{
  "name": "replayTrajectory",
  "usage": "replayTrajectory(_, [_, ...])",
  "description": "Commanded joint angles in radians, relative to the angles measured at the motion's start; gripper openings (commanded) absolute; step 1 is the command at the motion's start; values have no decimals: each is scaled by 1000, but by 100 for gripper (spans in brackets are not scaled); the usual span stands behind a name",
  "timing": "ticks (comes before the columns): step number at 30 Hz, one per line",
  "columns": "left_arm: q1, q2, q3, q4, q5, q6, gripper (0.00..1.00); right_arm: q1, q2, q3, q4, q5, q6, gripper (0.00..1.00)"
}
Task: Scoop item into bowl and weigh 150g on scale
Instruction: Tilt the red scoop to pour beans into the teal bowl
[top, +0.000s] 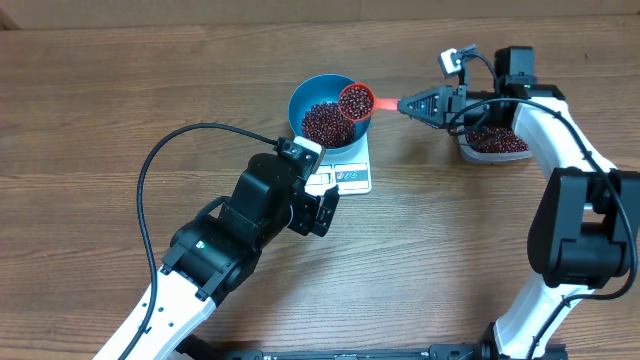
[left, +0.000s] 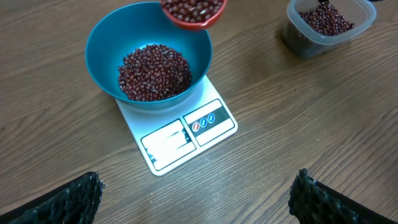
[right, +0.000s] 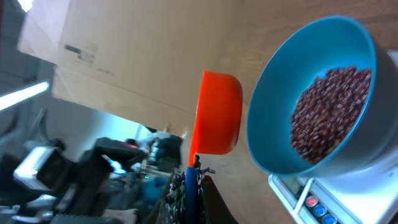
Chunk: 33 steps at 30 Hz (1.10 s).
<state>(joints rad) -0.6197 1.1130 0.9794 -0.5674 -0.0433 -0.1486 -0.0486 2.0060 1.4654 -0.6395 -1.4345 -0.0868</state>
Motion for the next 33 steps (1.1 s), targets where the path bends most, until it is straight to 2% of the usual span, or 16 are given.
replayTrajectory(1, [4,-2,-9,5,11,22,99,29,3,31,56,40,44,4])
replayTrajectory(6, [4,-2,-9,6,10,22,99,63,3,31,201,79,61,4])
replayTrajectory(13, [4,-2,-9,23,11,21,99,89,3,31,310,218,57,4])
replayTrajectory(22, [4,-2,-9,23,11,21,99,100,3,30,369,271,-71,4])
replayTrajectory(29, [4,-2,-9,23,11,22,99,100,3,30,330,275,-342,3])
replayTrajectory(33, [4,-2,-9,23,10,22,99,100,3,30,322,275,-449,3])
